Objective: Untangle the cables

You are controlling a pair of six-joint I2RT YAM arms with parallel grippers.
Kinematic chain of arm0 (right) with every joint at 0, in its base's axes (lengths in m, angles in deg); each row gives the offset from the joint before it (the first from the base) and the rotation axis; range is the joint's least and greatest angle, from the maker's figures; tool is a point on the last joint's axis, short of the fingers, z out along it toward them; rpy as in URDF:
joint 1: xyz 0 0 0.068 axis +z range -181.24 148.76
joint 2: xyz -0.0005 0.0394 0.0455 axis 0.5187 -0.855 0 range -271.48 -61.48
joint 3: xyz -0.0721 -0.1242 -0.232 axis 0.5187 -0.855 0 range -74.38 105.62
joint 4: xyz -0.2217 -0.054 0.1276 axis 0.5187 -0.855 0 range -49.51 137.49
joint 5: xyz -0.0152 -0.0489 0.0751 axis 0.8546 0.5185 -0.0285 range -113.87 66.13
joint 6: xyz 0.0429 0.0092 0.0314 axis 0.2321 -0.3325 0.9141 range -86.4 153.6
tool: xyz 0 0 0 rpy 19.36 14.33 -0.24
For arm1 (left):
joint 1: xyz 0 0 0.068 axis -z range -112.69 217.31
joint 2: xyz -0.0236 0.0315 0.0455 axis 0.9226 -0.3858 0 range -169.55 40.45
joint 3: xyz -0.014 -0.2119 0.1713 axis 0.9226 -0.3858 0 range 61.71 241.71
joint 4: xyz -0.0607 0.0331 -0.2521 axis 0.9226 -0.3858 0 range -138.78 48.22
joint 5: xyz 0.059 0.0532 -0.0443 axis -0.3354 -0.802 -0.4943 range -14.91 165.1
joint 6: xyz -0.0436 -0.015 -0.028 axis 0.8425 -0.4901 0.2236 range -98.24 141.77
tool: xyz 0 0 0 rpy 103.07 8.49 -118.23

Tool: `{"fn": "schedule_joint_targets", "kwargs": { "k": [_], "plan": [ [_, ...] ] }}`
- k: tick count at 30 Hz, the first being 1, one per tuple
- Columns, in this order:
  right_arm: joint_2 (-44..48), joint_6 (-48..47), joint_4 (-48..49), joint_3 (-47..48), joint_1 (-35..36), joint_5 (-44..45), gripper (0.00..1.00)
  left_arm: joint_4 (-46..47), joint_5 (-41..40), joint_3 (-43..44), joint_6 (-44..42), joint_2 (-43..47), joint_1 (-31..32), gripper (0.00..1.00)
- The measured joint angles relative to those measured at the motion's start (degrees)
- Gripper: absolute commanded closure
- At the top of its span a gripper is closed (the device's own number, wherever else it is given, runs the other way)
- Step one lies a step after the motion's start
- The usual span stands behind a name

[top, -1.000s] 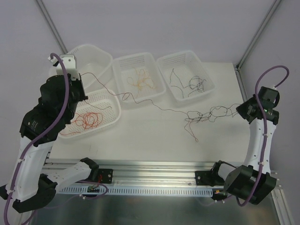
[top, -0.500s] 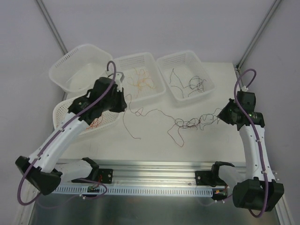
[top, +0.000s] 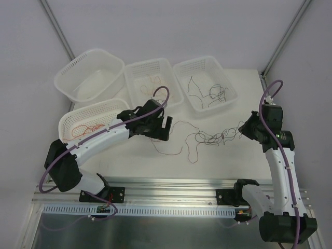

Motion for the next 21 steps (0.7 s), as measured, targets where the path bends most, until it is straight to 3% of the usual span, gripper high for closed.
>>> {"fn": "schedule_joint_targets", "kwargs": {
  "k": [6, 14, 21],
  "plan": [
    [0.6, -0.2, 0.0, 0.0, 1.3, -0.9, 0.99, 5.1, 3.5, 4.5, -5.5, -3.2, 5.2, 0.12],
    [1.8, -1.7, -0.2, 0.0, 3.0, -3.2, 0.99, 6.8, 5.5, 10.3, -9.7, -8.6, 6.2, 0.13],
    [2.2, -2.5, -0.2, 0.0, 4.8, -5.0, 0.99, 8.2, 2.9, 22.0, -18.3, -20.8, 6.1, 0.18]
  ]
}}
